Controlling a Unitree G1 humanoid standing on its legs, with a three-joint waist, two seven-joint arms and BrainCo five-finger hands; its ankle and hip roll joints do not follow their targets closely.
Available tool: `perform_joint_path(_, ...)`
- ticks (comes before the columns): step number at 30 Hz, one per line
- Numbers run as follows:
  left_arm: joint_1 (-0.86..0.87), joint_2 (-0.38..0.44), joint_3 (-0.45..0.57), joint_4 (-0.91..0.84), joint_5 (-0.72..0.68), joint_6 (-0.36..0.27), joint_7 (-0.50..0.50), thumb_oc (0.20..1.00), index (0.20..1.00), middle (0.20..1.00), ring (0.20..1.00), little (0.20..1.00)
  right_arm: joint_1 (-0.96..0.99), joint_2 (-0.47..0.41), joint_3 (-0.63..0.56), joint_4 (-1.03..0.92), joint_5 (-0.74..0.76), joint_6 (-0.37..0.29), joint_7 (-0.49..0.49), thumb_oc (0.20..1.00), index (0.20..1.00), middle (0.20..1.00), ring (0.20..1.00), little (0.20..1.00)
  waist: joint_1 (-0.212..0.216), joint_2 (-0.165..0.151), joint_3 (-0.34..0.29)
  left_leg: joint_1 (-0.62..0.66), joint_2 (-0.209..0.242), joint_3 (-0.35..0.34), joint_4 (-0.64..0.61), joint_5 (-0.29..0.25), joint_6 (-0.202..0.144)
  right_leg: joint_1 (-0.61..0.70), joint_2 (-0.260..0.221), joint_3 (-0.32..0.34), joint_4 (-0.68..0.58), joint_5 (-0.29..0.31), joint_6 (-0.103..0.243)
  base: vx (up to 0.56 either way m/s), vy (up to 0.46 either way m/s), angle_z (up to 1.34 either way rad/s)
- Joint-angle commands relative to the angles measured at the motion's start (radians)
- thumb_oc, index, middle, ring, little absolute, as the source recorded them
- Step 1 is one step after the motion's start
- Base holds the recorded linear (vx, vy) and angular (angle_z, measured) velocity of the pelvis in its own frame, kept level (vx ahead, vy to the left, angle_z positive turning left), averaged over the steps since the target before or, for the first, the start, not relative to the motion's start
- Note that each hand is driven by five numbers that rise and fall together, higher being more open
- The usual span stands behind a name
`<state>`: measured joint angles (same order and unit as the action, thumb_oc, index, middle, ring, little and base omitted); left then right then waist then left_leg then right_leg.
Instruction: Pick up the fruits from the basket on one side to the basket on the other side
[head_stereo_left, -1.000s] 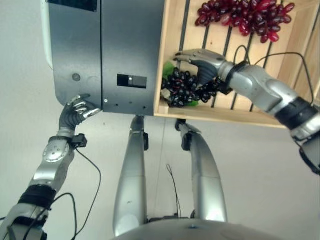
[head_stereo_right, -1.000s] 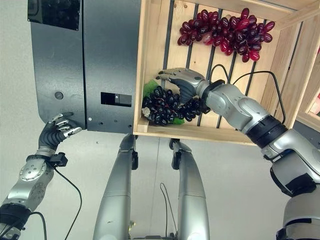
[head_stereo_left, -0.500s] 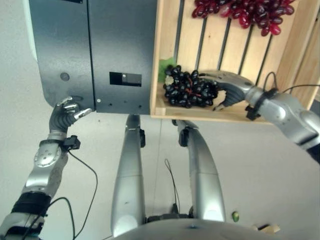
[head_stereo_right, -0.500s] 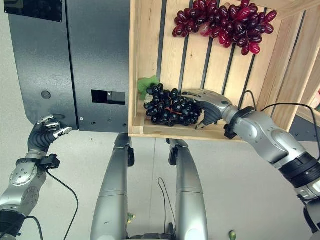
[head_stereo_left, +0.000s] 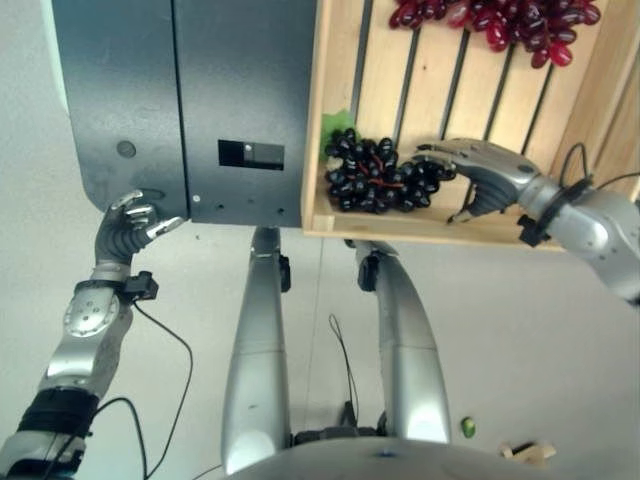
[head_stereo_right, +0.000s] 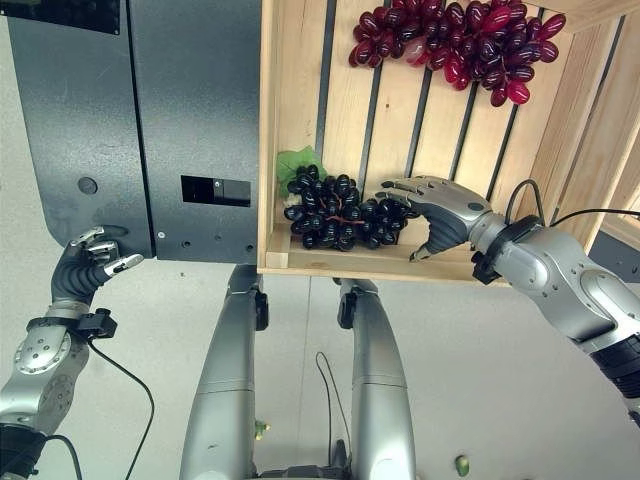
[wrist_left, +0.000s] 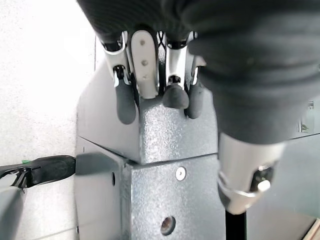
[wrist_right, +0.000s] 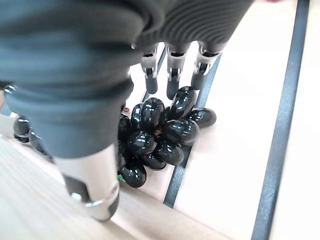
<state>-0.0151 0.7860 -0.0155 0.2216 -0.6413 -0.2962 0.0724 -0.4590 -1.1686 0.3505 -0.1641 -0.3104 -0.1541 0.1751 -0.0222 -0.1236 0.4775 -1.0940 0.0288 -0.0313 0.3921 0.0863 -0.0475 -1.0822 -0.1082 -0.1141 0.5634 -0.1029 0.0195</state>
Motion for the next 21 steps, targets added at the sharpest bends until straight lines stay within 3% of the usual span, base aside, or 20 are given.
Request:
perform_joint_path(1,-0.034,-0.039,0.010,0.020,0.055,0.021,-0.005,1.000,1.000,1.000,1.000,1.000,-0.001,-0.039,0.001,-0.097,0.036,-0.048,-0.002,1.000,1.000,1.000,1.000,1.000,-0.039,0.001,0.043,0.015,0.019,-0.046,0.047,-0.078,-0.026,0.019,-0.025,0.027,-0.053,0.050,0.099,0.00,0.000,0.00)
perform_joint_path(9,-0.053,-0.047,-0.009,0.038,0.054,0.022,0.000,1.000,1.000,1.000,1.000,1.000,-0.029,0.035,0.055,-0.033,0.031,-0.038,-0.008,1.000,1.000,1.000,1.000,1.000,-0.030,0.017,0.043,0.013,0.017,-0.046,0.048,-0.079,-0.026,0.016,-0.023,0.029,-0.048,0.046,0.096,0.00,0.000,0.00)
perform_joint_path(14,-0.100,-0.049,-0.054,0.054,0.050,0.023,0.005,1.000,1.000,1.000,1.000,1.000,-0.149,0.132,0.190,0.096,-0.040,-0.017,-0.036,1.000,1.000,1.000,1.000,1.000,-0.017,0.033,0.043,0.005,0.017,-0.047,0.059,-0.084,-0.023,0.008,-0.023,0.029,-0.040,0.043,0.093,0.00,0.000,0.00)
perform_joint_path(19,-0.115,-0.050,-0.065,0.059,0.045,0.020,0.017,1.000,1.000,1.000,1.000,1.000,-0.185,0.192,0.230,0.150,-0.057,-0.009,-0.051,1.000,1.000,1.000,1.000,1.000,-0.013,0.038,0.043,-0.004,0.018,-0.044,0.061,-0.083,-0.023,0.000,-0.024,0.031,-0.038,0.044,0.091,0.01,-0.003,0.00)
perform_joint_path(20,-0.102,-0.053,-0.075,0.064,0.046,0.022,0.019,1.000,1.000,1.000,1.000,1.000,-0.173,0.206,0.240,0.159,-0.057,-0.007,-0.055,1.000,1.000,1.000,1.000,1.000,-0.013,0.040,0.043,0.030,0.017,-0.049,0.072,-0.120,-0.027,0.030,-0.024,0.036,-0.022,0.010,0.097,0.00,0.000,0.00)
perform_joint_path(21,-0.115,-0.051,-0.069,0.061,0.047,0.022,0.020,1.000,1.000,1.000,1.000,1.000,-0.186,0.205,0.234,0.159,-0.058,-0.007,-0.056,1.000,1.000,1.000,1.000,1.000,-0.013,0.039,0.043,-0.002,0.018,-0.044,0.061,-0.086,-0.023,0.000,-0.025,0.031,-0.036,0.042,0.091,0.05,-0.012,0.02)
